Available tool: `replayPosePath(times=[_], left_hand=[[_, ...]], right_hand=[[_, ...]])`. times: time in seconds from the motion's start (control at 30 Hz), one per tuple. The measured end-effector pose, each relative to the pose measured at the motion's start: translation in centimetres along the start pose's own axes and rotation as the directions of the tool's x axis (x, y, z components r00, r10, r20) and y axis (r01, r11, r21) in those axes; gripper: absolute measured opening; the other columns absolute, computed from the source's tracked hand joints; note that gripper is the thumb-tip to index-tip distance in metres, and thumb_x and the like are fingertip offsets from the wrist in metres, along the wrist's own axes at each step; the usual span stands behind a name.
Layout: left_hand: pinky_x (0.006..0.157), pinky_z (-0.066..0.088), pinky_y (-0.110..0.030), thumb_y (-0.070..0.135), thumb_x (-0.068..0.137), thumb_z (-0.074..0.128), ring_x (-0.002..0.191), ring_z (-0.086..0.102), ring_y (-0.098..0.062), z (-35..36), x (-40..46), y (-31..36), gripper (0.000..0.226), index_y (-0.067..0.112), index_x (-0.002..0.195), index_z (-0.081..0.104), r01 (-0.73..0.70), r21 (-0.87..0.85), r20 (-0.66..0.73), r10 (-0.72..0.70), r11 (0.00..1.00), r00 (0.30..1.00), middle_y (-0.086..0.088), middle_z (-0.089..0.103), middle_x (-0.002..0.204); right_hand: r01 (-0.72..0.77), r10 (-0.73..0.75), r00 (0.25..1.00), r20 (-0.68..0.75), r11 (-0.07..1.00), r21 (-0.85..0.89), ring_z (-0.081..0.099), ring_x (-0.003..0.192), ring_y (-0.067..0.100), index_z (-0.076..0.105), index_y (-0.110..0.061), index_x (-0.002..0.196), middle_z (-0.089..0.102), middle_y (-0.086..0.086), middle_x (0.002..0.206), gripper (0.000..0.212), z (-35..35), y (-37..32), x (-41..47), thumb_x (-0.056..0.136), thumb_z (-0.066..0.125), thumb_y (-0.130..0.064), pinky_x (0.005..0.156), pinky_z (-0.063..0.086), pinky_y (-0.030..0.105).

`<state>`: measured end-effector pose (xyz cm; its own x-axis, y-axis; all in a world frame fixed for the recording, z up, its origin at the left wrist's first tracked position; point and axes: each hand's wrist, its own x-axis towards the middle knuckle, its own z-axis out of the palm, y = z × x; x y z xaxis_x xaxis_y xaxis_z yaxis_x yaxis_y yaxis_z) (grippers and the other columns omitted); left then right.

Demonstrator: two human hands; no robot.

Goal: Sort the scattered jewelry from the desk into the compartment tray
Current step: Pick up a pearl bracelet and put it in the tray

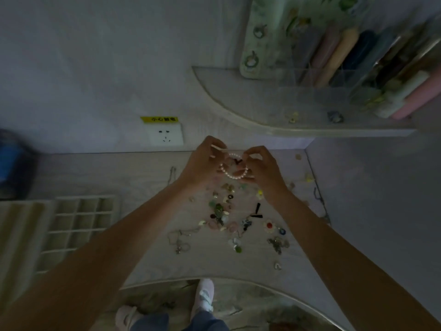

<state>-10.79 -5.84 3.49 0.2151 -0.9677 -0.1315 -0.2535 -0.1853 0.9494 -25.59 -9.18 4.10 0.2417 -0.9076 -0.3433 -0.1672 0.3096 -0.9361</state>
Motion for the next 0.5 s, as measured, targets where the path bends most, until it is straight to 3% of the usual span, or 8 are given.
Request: replayPosePath(times=[0.1,0.17,0.3,0.37,0.5], left_hand=[[0.071,0.058,-0.032,0.004,0.088,0.059,0.079,0.067,-0.022,-4.6,-2.1,-0.4,0.017,0.016,0.097,0.051,0.130,-0.180,-0.074,-0.145,0.975,0.987,-0.014,0.066,0.090],[0.070,0.058,-0.032,0.000,0.085,0.061,0.073,0.065,-0.021,-7.8,-4.0,-1.0,0.019,0.012,0.096,0.051,0.158,-0.250,-0.129,-0.194,0.955,0.972,-0.012,0.065,0.084],[0.064,0.058,-0.028,0.003,0.082,0.068,0.062,0.066,-0.013,-15.1,-8.0,-3.6,0.017,0.015,0.087,0.057,0.142,-0.163,-0.297,-0.186,0.976,0.936,-0.010,0.063,0.080],[0.065,0.058,-0.029,0.003,0.082,0.068,0.064,0.067,-0.015,-18.5,-10.1,-4.9,0.020,0.021,0.079,0.059,0.166,-0.068,-0.356,-0.179,0.984,0.917,-0.007,0.065,0.080],[0.072,0.058,-0.033,0.003,0.084,0.064,0.070,0.067,-0.012,-26.4,-16.2,-8.8,0.009,0.004,0.093,0.065,0.218,-0.054,-0.436,-0.219,0.974,0.873,-0.006,0.067,0.081]], right_hand=[[-0.067,0.060,0.988,0.141,0.997,0.041,0.065,0.068,0.016,0.050,-0.016,0.091,0.065,0.011,0.081,0.019,4.1,-1.3,-0.1,0.087,0.056,0.001,0.069,0.056,0.028],[-0.063,0.054,0.969,0.240,0.998,0.028,0.065,0.063,0.012,0.048,-0.012,0.095,0.062,0.011,0.081,0.026,7.5,-1.8,-0.7,0.083,0.056,0.010,0.062,0.056,0.023],[0.046,-0.021,0.906,0.422,0.998,-0.048,0.065,0.062,0.012,0.049,-0.010,0.088,0.059,0.012,0.081,0.031,15.4,-2.4,-2.2,0.079,0.055,0.019,0.061,0.057,0.021],[0.106,-0.052,0.879,0.475,0.990,-0.089,0.066,0.063,0.016,0.051,-0.013,0.084,0.058,0.012,0.080,0.032,19.2,-2.3,-2.9,0.079,0.055,0.019,0.067,0.058,0.028],[0.245,-0.067,0.819,0.569,0.939,-0.242,0.063,0.076,0.025,0.057,-0.023,0.080,0.061,0.006,0.078,0.035,29.0,-1.7,-6.1,0.075,0.066,0.010,0.083,0.055,0.049]])
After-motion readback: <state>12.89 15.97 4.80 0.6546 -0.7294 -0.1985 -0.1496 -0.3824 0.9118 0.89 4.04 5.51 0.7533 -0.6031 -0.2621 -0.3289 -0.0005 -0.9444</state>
